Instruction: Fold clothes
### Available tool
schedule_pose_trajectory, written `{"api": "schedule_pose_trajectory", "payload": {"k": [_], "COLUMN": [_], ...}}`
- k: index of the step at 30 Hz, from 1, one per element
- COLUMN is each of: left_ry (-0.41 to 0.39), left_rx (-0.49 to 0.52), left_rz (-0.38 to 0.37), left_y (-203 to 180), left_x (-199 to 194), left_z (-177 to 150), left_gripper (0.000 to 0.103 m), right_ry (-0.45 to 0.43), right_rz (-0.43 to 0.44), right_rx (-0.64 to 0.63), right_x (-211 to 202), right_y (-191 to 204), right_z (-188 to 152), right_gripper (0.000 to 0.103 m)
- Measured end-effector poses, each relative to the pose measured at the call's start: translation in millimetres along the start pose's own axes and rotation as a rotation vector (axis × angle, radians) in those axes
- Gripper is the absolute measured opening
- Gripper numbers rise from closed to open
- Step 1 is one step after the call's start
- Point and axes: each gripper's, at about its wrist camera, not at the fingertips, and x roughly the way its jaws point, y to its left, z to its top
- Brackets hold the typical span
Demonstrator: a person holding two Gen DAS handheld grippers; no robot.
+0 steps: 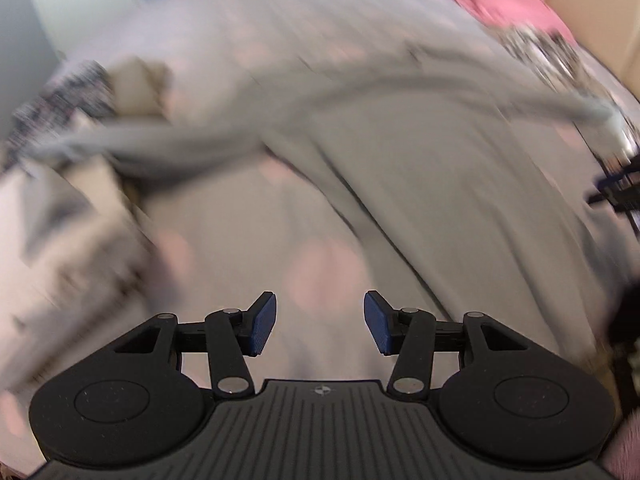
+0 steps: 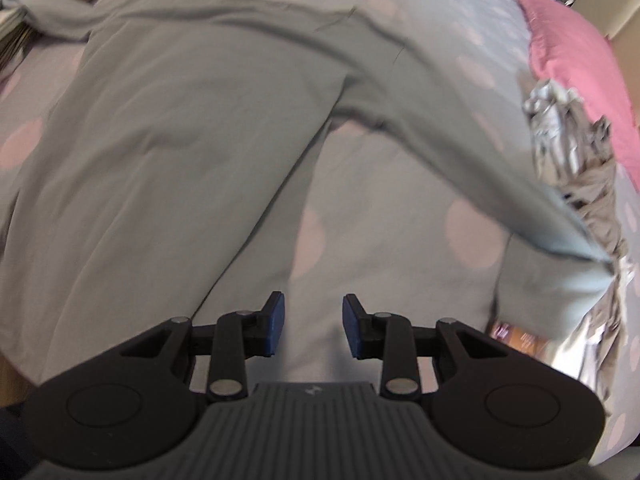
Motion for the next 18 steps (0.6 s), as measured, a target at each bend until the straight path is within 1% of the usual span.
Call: {"api": "schedule_pose_trajectory", "payload": {"k": [2,5,8,9,10,14,18], "left_ry": [0.045,0.100,0.117,0.125,0.134,0.168,0.189], "left_rx": [0.007,-0.013,0.002,0.008,0.015,0.015,0.003], "left_rz": [-0.030,-0.081,-0.145,-0.153,-0.160,-0.114,-0.116], "left_y": [-11,-21,-30,-34,-37,-46,-48], "left_x": [10,26,37,40,43,56,64], "left_z": [-16,-34,-42,-43,-44,-49,-52], "left_gripper": [0.047,0.046,0.045,0.045,0.045,0.045,0.043], "right_ry": [0.029,0.046,0.041,0.045,0.050,0.094,0.129], "right_rz": [0.020,0.053,0.087,0.094,0.100,0.062,0.109], "right_rx": [0.005,0.020,0.050,0.063,0.076,0.095,0.127], "right_x": [3,4,2,2,3,14,23], "right_y": [4,5,0,-3,-5,-12,-16], "right_z": [-10,-22,-28,-30,-32,-43,-49], "right_gripper": [0.035,0.035,0.037,0.041,0.042,0.042,0.041]}}
